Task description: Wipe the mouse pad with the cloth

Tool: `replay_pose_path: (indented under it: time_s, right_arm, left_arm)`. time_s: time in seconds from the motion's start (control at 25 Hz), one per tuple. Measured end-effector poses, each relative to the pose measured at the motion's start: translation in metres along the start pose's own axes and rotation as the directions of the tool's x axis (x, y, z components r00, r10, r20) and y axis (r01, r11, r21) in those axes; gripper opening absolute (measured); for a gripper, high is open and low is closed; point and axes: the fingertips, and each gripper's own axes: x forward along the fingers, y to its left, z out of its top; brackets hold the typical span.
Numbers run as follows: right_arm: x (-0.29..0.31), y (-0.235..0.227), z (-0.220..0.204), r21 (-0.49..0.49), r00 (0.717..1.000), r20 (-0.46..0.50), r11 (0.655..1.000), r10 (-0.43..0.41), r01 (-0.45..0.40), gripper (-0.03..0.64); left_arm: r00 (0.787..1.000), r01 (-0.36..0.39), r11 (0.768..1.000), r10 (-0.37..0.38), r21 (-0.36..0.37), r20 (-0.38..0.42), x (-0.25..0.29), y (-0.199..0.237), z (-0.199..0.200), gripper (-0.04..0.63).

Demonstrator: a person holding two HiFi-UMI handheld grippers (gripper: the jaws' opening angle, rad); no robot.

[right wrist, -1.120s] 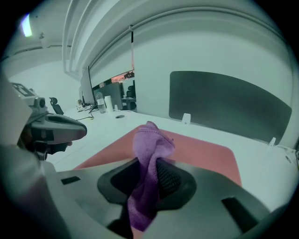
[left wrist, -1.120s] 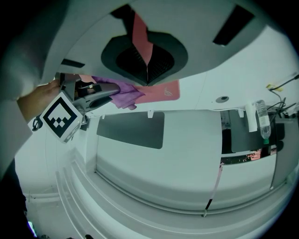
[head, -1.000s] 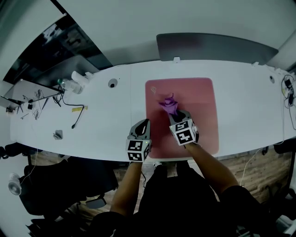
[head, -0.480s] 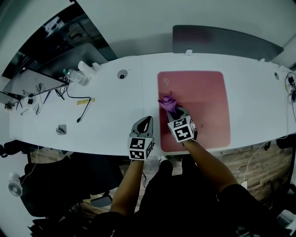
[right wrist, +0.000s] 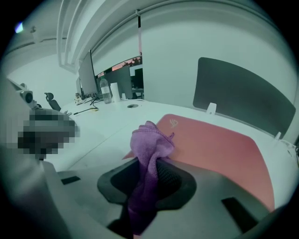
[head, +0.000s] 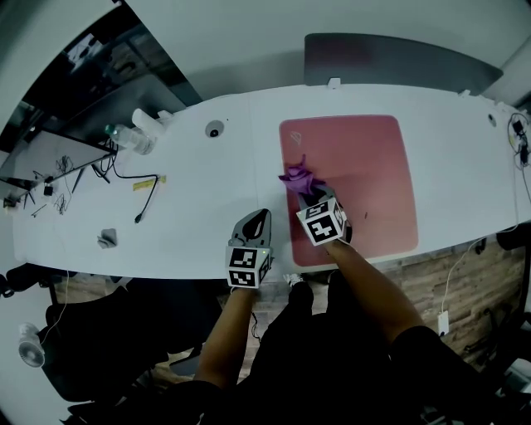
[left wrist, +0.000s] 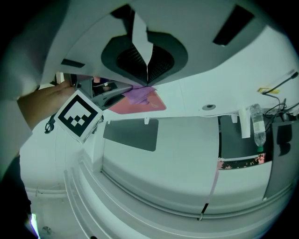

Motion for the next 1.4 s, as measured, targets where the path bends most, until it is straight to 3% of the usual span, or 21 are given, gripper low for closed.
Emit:
replay_pose_path:
  time_s: [0.76,1.4]
  right_arm:
    - [-0.034,-0.099,-0.037,0.075,0.990,-0.021,0.987,-0.142,0.143,0.109]
    - [-0.076,-0.202,-0.083,0.210,0.954,-0.057,0.931,-0.293,0.299,0.110]
  left_arm:
    - [0.995,0.094,0.995,-0.094,0.014,-0.018,0.036,-0.055,0.007,0.021]
    - [0.993,0.117,0.993,-0.116,0.025,-0.034,0.055,-0.085,0.012,0.021]
